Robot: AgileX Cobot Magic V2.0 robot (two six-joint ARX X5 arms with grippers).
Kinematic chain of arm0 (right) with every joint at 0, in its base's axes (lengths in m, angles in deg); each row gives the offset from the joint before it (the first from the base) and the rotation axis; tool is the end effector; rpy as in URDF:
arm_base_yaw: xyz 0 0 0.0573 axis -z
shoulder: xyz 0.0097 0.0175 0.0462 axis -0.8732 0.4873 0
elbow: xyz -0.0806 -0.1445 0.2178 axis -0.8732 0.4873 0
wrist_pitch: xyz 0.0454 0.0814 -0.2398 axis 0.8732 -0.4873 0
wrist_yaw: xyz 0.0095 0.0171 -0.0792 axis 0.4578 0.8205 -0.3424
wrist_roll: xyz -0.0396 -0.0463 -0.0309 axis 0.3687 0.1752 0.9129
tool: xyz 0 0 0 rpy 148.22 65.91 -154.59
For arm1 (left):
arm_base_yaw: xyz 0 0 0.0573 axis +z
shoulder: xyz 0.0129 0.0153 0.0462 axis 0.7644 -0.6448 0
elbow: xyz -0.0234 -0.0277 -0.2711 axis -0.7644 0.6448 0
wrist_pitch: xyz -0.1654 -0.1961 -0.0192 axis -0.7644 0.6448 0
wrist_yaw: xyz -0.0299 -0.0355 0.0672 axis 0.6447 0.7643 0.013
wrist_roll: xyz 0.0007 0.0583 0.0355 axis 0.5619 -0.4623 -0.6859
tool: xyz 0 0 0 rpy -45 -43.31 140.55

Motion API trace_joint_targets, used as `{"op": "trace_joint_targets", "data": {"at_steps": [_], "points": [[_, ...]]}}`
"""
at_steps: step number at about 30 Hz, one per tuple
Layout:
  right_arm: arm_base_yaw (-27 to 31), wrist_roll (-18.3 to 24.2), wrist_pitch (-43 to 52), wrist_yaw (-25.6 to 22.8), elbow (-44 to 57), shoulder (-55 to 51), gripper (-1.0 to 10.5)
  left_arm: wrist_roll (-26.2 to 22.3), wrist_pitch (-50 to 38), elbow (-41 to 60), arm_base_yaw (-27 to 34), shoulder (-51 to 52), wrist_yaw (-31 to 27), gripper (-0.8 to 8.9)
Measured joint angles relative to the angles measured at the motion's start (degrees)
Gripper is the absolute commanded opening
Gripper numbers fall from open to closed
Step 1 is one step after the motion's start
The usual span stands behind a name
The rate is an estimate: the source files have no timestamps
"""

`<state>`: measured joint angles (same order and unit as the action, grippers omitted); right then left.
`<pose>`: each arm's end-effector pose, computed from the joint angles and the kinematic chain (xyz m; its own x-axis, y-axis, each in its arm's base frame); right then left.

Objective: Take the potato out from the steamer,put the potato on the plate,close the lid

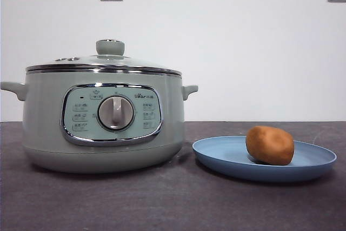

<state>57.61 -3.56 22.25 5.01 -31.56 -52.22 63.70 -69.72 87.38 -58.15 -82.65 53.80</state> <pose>0.1096 0.0226 0.1647 0.9254 0.3732 -0.0659 -0.3655 0.9248 0.1053 0.1104 -0.0225 0.1485 0.9504 -0.2638 -0.1649 0.2017 0.9260 -0.3191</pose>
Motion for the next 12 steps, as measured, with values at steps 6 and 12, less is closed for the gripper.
{"op": "trace_joint_targets", "data": {"at_steps": [6, 12], "points": [[-0.02, -4.07, -3.15, -5.05, 1.01, -0.33, -0.2, 0.00, 0.00, 0.00, 0.00, 0.00, 0.00, -0.03], [0.00, -6.64, -3.65, -6.93, 1.01, -0.33, -0.2, 0.00, 0.00, 0.00, 0.00, 0.00, 0.00, -0.03]]}}
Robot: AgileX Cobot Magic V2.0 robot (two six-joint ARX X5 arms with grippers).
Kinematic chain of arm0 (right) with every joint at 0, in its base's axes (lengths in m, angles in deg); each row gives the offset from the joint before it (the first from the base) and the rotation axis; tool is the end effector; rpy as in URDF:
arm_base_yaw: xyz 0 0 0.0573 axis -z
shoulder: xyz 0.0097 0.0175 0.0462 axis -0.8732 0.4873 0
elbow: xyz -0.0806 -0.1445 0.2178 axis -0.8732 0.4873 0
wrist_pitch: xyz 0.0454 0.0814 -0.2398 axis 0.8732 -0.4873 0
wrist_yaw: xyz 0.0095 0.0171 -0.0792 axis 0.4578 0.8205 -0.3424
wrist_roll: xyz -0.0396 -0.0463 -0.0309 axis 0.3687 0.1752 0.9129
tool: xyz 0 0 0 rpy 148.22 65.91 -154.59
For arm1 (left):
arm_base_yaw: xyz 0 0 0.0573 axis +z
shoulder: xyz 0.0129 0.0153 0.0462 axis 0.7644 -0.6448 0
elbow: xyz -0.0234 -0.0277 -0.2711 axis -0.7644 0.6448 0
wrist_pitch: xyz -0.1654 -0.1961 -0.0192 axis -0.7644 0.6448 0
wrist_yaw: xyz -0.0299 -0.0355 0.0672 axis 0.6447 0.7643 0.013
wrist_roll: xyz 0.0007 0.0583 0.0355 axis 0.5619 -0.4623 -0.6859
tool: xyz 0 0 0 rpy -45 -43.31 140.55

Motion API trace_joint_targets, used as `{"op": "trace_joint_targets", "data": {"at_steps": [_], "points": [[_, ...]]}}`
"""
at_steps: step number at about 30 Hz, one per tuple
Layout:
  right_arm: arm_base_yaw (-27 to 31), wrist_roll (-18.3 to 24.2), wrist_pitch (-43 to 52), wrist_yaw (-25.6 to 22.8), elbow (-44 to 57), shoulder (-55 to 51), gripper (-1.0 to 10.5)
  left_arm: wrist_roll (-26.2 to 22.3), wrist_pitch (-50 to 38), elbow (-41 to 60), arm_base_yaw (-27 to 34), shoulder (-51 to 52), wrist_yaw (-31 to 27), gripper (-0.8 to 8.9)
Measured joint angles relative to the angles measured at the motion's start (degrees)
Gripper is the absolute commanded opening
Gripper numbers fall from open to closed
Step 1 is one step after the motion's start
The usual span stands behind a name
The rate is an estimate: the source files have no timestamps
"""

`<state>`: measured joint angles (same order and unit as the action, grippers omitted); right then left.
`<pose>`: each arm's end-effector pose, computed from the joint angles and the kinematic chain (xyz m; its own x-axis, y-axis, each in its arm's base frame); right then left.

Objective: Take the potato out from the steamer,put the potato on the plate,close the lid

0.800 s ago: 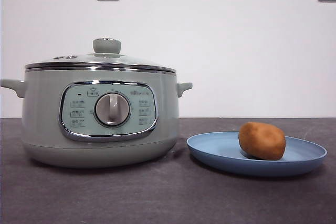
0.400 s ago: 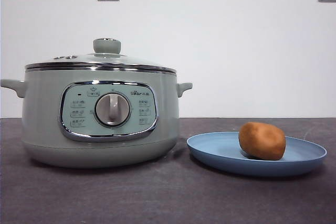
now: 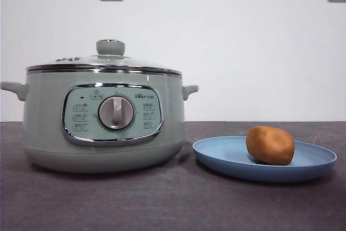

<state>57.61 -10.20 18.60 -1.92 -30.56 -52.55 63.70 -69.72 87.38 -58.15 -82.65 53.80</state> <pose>0.1113 0.0167 0.1513 0.9557 0.2581 -0.1415 -0.2229 0.9486 0.2248 0.1104 -0.0225 0.1485 0.9504 -0.2638 -0.1649 0.2017 0.9260 -0.3191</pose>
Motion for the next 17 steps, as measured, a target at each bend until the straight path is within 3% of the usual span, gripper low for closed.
{"op": "trace_joint_targets", "data": {"at_steps": [17], "points": [[0.00, -0.42, 0.00, 0.00, 0.00, 0.00, -0.2, 0.00, 0.00, 0.00, 0.00, 0.00, 0.00, -0.03]]}}
